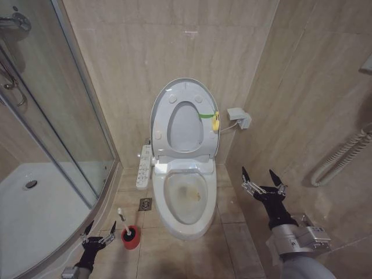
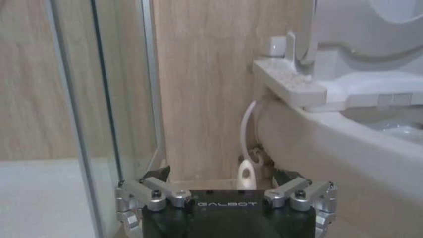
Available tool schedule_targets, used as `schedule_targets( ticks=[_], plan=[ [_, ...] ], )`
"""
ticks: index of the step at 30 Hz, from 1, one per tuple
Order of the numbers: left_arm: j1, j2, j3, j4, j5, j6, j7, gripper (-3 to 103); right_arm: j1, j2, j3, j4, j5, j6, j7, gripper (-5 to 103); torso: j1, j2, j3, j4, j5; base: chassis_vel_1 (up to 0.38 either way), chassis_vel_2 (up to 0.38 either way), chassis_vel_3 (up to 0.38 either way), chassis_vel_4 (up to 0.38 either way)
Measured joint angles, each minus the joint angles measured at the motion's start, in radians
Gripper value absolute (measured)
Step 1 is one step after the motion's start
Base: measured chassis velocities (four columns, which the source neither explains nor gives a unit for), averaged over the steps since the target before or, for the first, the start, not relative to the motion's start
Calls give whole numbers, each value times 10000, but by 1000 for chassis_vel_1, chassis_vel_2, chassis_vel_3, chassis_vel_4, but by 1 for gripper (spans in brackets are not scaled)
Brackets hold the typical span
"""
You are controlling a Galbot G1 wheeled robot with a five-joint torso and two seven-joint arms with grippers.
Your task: Open the toilet lid, clean the toilet bowl with a toilet brush, close the toilet lid, and flush.
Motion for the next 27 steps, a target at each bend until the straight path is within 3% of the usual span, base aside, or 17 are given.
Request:
schedule_targets(
  ticks=[15,27],
  plan=[
    [-2085,96,586,2971,-294,-764,1362,100,-52,-39,99,65,36,5,6,100,0,0,0,3,1,0,0,0,0],
    [-3195,-48,1233,3826,4,-713,1390,100,-192,-72,149,195,54,13,3,100,0,0,0,1,1,0,0,0,0]
  ],
)
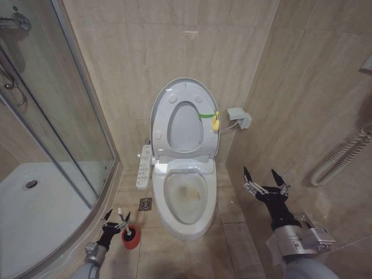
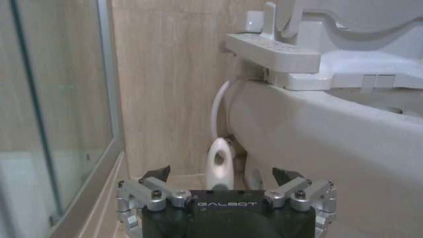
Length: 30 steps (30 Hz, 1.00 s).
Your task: Open the toilet lid, clean the toilet bowl with a toilet brush, close the toilet lid, and flush.
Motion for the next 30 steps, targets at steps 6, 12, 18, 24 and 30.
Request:
schedule_targets(
  ticks=[6,12,18,24,30],
  plan=[
    [-42,-30,-31,84,54,76,-24,100,30,-86,22,15,96,6,-3,100,0,0,0,2,0,0,0,0,0],
    [37,-20,-126,108,49,67,-9,95,83,-119,23,20,196,-3,-1,100,0,0,-1,2,0,0,0,0,0],
    [-10,25,-232,274,48,-41,148,74,79,-123,7,20,212,-4,0,100,0,1,-1,2,0,0,0,0,0],
    [-83,-12,-238,423,87,-127,277,74,26,-126,26,22,213,29,-3,100,0,1,-1,-1,0,0,0,0,0],
    [-66,-18,-283,451,123,-185,389,47,40,-152,40,5,213,46,-5,100,0,1,-1,-1,0,0,0,0,0]
  ],
)
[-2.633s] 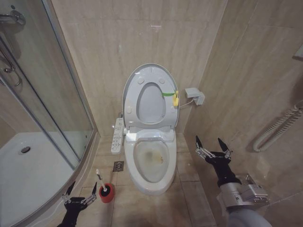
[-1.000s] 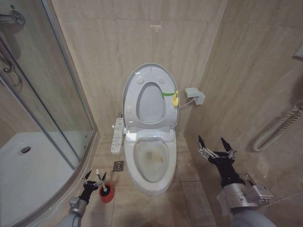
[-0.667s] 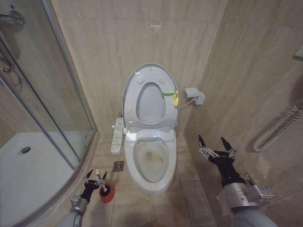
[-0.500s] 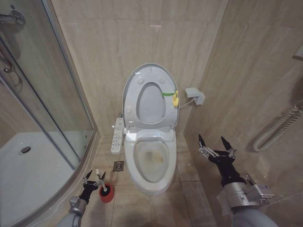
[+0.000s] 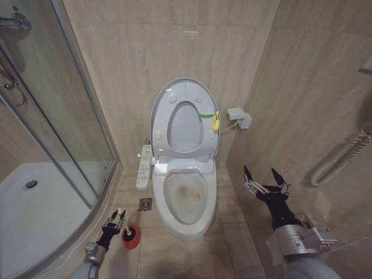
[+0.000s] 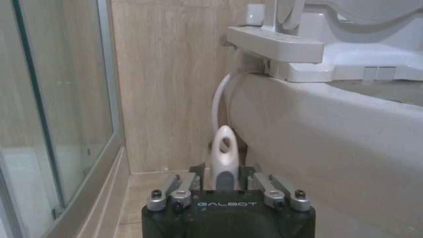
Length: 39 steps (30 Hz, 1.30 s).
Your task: Open the toilet lid, clean the toilet bowl with a toilet brush, close the toilet lid, and flush.
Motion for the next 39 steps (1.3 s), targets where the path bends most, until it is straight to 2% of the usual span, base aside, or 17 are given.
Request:
schedule_targets(
  ticks=[1,2,16,21,30,39],
  plan=[
    [16,0,-12,0,-1,-15,14,47,18,-6,0,-12,0,0,1,100,0,0,0,0,0,0,0,0,0],
    [69,0,-38,-28,-7,-24,31,26,52,-12,-9,-34,0,0,1,100,0,0,0,0,0,0,0,0,0],
    [860,-11,-423,-833,32,-82,136,26,56,40,-83,-133,-18,53,8,100,-1,0,0,2,-2,0,0,0,0],
    [1156,42,-585,-1227,175,-316,190,26,68,35,-94,-146,-22,82,14,100,-1,0,0,2,-2,0,0,0,0],
    [1767,158,-712,-2535,-208,-408,259,26,133,-55,-31,-41,73,18,43,100,-1,0,0,0,-1,0,0,0,0],
    [2534,266,-877,-4393,-639,-49,145,26,212,-90,-54,-76,84,-13,54,100,-1,-2,0,2,0,0,0,0,0]
  ],
)
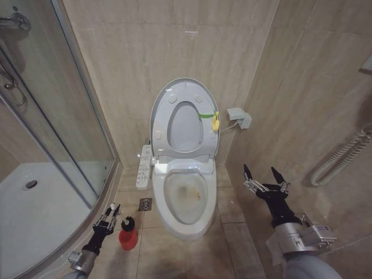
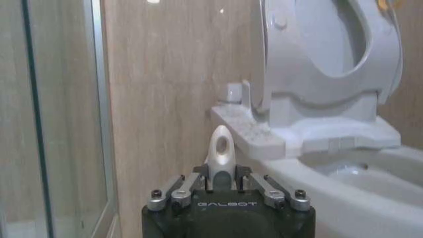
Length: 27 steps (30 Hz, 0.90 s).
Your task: Open the toilet lid, clean the toilet bowl with a toilet brush, close the toilet lid, and flush.
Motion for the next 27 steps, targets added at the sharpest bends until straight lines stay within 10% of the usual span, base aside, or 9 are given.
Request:
schedule_targets(
  ticks=[27],
  plan=[
    [4097,-329,-944,-7041,-886,1543,211,26,298,-198,-132,0,236,-92,92,100,0,1,0,0,1,0,0,0,0]
  ],
)
